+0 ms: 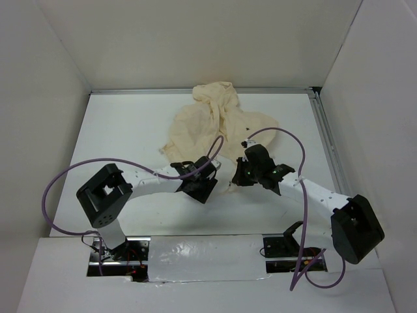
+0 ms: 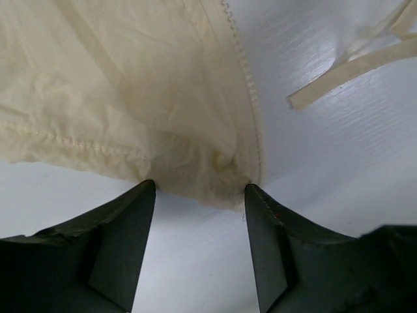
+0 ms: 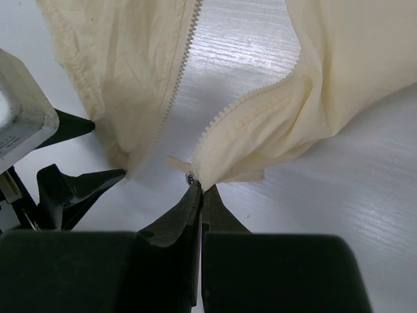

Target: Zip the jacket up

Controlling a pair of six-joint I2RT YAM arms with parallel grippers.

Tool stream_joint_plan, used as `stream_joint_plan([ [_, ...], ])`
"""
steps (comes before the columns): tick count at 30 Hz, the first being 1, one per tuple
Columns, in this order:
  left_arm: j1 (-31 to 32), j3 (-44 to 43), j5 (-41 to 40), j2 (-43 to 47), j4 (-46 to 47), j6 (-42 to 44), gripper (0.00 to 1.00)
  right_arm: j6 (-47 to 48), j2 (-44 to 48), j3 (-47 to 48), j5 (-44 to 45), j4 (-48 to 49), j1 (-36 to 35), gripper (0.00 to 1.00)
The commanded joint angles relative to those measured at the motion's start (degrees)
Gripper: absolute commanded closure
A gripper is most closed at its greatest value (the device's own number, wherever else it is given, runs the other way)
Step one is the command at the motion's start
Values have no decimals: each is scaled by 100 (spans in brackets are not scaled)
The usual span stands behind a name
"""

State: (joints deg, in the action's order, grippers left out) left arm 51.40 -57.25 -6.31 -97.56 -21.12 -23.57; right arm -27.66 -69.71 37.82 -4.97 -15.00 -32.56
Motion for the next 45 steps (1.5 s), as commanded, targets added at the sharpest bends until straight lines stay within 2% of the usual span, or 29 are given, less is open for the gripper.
stream_joint_plan([
  [1, 81, -14, 156, -290, 65, 134, 32, -29, 63, -73, -12, 156, 48, 100],
  [4, 142, -101, 42, -483, -67, 55, 39, -55, 142, -143, -13, 191, 65, 100],
  [5, 169, -128, 7, -527, -111, 2, 58, -64, 151, -170, -13, 200, 74, 100],
  [7, 178, -207, -98, -624, -242, -77, 89, -55, 195, -188, 5, 182, 83, 100],
  [11, 274, -233, -125, -668, -313, -191, 100, -64, 283, -258, 75, 200, 100, 100],
  [16, 283, -330, -169, -440, -330, -411, 100, -178, 502, -433, 137, 384, 179, 100],
  [19, 292, -672, -459, -168, -628, -981, 100, -266, 704, -582, -108, 647, 258, 100],
  [22, 274, -1505, -810, 35, -1602, -1858, 100, -284, 1081, -767, -503, 1104, 259, 100],
  [23, 274, -2004, -915, 70, -2180, -2366, 100, -301, 1204, -802, -566, 1192, 259, 100],
  [25, 266, -2394, -961, 219, -2475, -2748, 100, -301, 1608, -934, -706, 1456, 267, 100],
  [30, 266, -2686, -1039, 992, -2152, -3495, 100, -678, 2497, -1356, -1225, 2596, 285, 100],
  [35, 266, -2458, -1715, 1563, -1887, -4182, 100, -1030, 2822, -1427, -1259, 3229, 347, 100],
  [38, 266, -2142, -1900, 1836, -1360, -4261, 100, -1399, 2710, -1497, -1558, 3705, 382, 100],
  [39, 266, -1958, -1918, 1959, -1037, -4235, 100, -1583, 2587, -1567, -1829, 4211, 399, 100],
  [40, 266, -1956, -1918, 1960, -895, -4243, 100, -1654, 2586, -1567, -1832, 4216, 399, 100],
  [45, 266, -1280, -1927, 2302, 29, -4330, 100, -2129, 1945, -1778, -2323, 5753, 382, 100],
])
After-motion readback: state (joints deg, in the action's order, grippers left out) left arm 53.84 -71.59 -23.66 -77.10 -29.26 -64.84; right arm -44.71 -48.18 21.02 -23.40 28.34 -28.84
